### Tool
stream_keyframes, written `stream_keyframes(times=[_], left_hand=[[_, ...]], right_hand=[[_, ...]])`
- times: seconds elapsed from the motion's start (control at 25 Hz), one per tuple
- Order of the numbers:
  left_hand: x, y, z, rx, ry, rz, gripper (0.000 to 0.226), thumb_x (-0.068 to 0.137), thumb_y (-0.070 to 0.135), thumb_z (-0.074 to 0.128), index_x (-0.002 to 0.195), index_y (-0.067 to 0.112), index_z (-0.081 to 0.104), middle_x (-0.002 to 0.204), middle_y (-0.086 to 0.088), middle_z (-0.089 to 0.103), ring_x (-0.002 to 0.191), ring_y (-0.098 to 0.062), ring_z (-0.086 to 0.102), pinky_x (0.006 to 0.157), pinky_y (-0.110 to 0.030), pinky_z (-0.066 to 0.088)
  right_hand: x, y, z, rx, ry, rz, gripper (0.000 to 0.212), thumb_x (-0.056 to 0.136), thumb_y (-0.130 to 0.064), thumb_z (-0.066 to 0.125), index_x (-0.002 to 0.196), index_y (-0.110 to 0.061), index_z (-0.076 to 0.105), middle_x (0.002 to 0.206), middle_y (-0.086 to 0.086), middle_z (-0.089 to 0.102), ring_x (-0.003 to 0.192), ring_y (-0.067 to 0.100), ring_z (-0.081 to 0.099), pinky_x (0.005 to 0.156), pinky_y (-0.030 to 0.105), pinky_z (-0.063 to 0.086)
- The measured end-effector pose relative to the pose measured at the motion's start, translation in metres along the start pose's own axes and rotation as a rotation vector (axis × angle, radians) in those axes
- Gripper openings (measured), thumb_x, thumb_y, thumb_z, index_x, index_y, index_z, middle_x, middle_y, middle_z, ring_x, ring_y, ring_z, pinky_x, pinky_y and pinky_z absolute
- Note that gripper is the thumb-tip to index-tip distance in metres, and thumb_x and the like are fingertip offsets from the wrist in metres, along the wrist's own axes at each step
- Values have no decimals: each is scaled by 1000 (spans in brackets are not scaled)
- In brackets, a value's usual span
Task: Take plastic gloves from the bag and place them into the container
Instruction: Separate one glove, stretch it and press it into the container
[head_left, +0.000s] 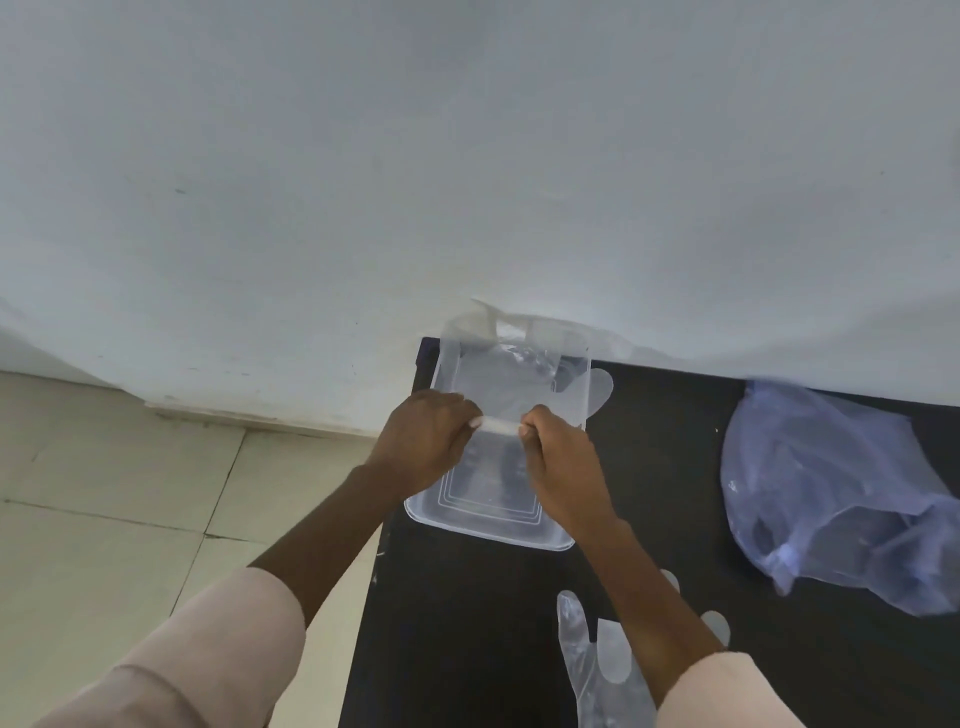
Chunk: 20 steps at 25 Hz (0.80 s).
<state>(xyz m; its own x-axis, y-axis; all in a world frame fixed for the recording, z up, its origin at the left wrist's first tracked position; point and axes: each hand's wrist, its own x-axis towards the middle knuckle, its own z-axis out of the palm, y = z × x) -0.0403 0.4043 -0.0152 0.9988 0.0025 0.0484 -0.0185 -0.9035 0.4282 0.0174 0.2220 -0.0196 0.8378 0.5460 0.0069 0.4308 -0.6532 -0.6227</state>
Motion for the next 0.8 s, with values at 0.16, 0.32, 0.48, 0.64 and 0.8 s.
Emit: stream_keyframes(times=[0.16, 0.32, 0.48, 0.64, 0.8], left_hand=[[-6, 2, 11, 251, -115, 41, 22, 94, 23, 57, 105, 14, 73, 111, -9, 75, 116, -26, 64, 115, -41, 25], [-12, 9, 14, 472, -311, 61, 31, 98, 36, 47, 119, 22, 66, 128, -1, 67, 134, -22, 48, 117, -46, -9], [-12, 15, 11, 583, -477, 101, 36, 100, 39, 41, 124, 23, 63, 137, -3, 61, 142, -25, 34, 118, -58, -7], [-14, 15, 14, 630, -643, 137, 38, 99, 42, 42, 124, 23, 63, 135, -2, 62, 143, -30, 31, 116, -62, -5], [-10, 9, 17, 621, -795, 199, 41, 97, 46, 42, 127, 25, 59, 132, -1, 63, 138, -31, 37, 114, -62, -5]], right_hand=[[-5, -1, 3, -219, -144, -59, 16, 100, -25, 43, 105, -12, 51, 92, 9, 66, 69, 17, 50, 63, 27, 40], [-9, -5, 2, -376, -266, -147, 17, 97, -22, 48, 109, -12, 53, 97, 10, 68, 72, 25, 59, 65, 32, 43], [-5, -2, 2, -535, -462, -202, 19, 93, -19, 52, 111, -12, 55, 95, 10, 68, 76, 25, 57, 92, 43, 47], [-1, -1, 2, -737, -789, -201, 33, 95, -25, 49, 127, -16, 52, 111, 11, 66, 109, 30, 57, 113, 56, 19], [2, -6, -3, -876, -956, -222, 37, 98, -30, 44, 134, -23, 51, 127, 9, 60, 126, 29, 46, 115, 58, 3]])
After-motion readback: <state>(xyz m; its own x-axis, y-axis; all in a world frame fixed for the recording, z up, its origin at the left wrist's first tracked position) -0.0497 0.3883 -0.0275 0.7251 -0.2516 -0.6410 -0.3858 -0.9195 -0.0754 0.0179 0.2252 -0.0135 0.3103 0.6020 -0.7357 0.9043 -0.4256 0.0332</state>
